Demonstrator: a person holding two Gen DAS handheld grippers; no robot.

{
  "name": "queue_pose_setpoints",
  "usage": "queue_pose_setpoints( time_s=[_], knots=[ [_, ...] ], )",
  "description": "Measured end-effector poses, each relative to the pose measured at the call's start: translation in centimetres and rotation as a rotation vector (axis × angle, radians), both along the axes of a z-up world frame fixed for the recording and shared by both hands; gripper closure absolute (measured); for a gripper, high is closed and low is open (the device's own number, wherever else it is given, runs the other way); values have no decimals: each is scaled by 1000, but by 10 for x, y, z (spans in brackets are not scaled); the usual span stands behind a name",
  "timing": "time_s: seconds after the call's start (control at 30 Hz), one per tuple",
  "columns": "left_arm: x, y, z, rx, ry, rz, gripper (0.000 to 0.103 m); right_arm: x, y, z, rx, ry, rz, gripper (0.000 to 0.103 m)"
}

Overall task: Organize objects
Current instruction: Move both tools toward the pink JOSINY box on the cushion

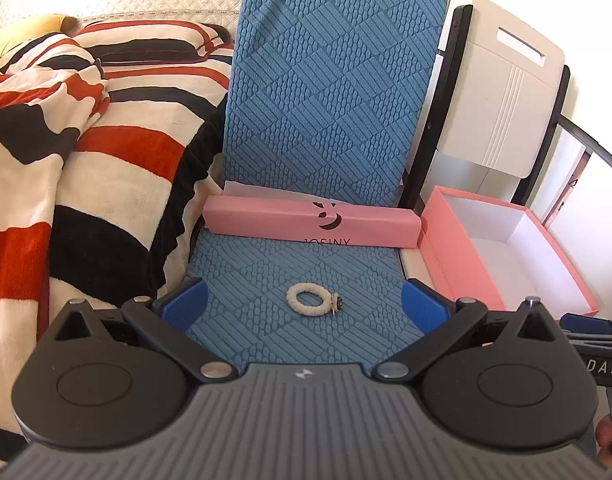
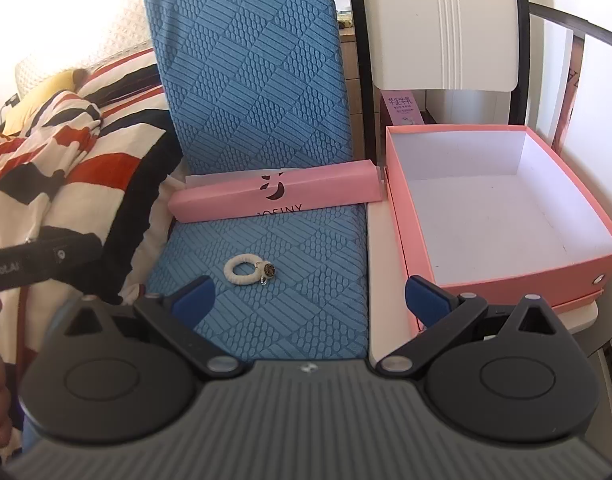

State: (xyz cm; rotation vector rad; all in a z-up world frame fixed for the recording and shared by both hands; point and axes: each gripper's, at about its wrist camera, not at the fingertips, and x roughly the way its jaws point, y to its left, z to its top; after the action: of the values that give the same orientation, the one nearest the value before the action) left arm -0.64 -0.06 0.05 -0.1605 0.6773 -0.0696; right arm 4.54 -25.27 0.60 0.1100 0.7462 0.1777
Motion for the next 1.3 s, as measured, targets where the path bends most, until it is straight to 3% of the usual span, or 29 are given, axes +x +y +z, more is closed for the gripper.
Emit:
queue_pose_setpoints(
  time_s=[0.5, 0.93, 1.3],
  knots=[
    [3, 0, -9, -5, 11, -10, 0, 5, 8, -3, -8, 8, 15, 0],
    [37, -5, -15, -10, 9, -11, 0, 35, 9, -8, 4, -5, 26, 0],
    [93, 4, -67, 33, -3, 21, 0, 80, 1, -38, 63, 14, -24, 0]
  ],
)
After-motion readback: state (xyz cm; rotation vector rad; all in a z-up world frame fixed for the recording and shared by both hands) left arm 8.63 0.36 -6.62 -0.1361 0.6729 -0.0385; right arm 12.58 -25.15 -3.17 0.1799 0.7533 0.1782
